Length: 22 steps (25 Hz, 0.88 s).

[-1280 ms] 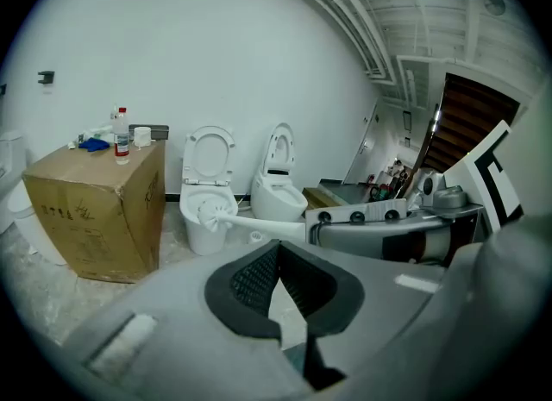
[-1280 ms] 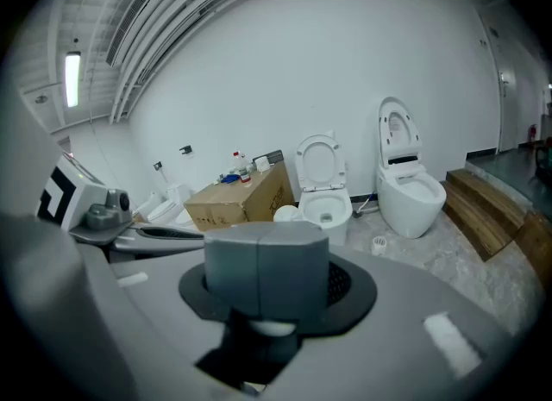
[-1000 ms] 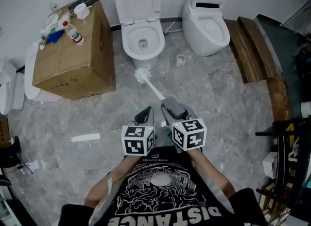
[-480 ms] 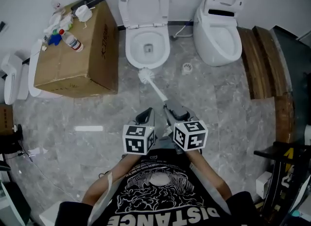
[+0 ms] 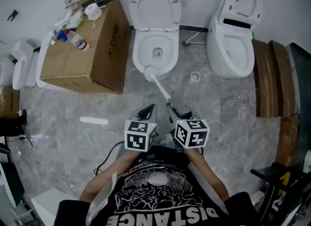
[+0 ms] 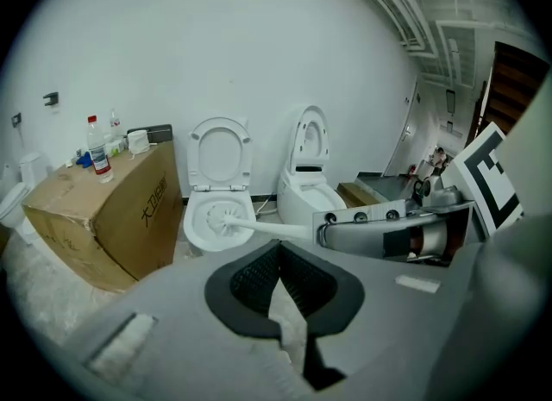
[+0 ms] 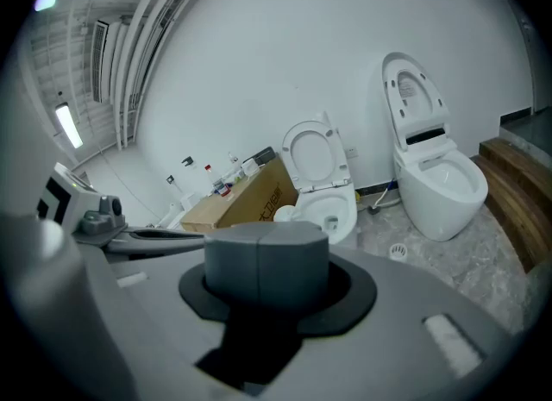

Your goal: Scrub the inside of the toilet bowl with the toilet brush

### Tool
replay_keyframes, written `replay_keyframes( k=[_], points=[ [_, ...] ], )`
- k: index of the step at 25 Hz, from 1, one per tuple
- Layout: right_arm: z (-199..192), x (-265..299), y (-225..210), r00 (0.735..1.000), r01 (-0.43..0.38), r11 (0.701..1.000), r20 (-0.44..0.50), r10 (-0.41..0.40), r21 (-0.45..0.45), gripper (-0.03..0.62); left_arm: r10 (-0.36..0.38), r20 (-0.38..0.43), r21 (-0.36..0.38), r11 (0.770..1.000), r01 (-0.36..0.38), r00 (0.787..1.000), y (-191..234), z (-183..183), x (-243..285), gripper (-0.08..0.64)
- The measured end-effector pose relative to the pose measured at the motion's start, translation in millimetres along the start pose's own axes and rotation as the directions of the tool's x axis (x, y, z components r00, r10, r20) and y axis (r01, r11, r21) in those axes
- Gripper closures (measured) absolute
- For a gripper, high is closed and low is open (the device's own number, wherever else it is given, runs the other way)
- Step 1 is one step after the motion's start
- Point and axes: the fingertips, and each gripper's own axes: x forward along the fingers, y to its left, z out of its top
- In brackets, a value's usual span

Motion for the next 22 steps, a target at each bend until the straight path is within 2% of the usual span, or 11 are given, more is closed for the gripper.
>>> replay_keyframes(
  k=[4, 10, 16, 22],
  points=[
    [10.4, 9.2, -5.7, 1.0, -0.011, 1.0, -0.002, 0.011, -0.002, 0.442, 0.009, -0.003, -0.012, 1.0, -0.009, 1.0, 3.3, 9.9, 9.3, 0.568],
    [14.2, 24.7, -19.2, 1.0, 0.008, 1.0, -0.021, -0.008, 0.028, 0.442, -0.023, -0.026, -0.005, 1.0, 0.022, 0.999, 9.3, 17.6, 33.4, 0.568],
    [33.4, 60.0, -31.1, 0.998, 0.053, 0.998, -0.036, -0.051, 0.046, 0.442, -0.063, -0.053, -0.016, 0.998, 0.063, 0.997, 37.8, 36.5, 66.7, 0.568],
    [57.3, 101.7, -27.4, 0.993, 0.1, 0.993, -0.073, -0.095, 0.061, 0.442, -0.118, -0.071, -0.038, 0.993, 0.116, 0.99, 76.9, 70.8, 91.0, 0.568]
  ],
)
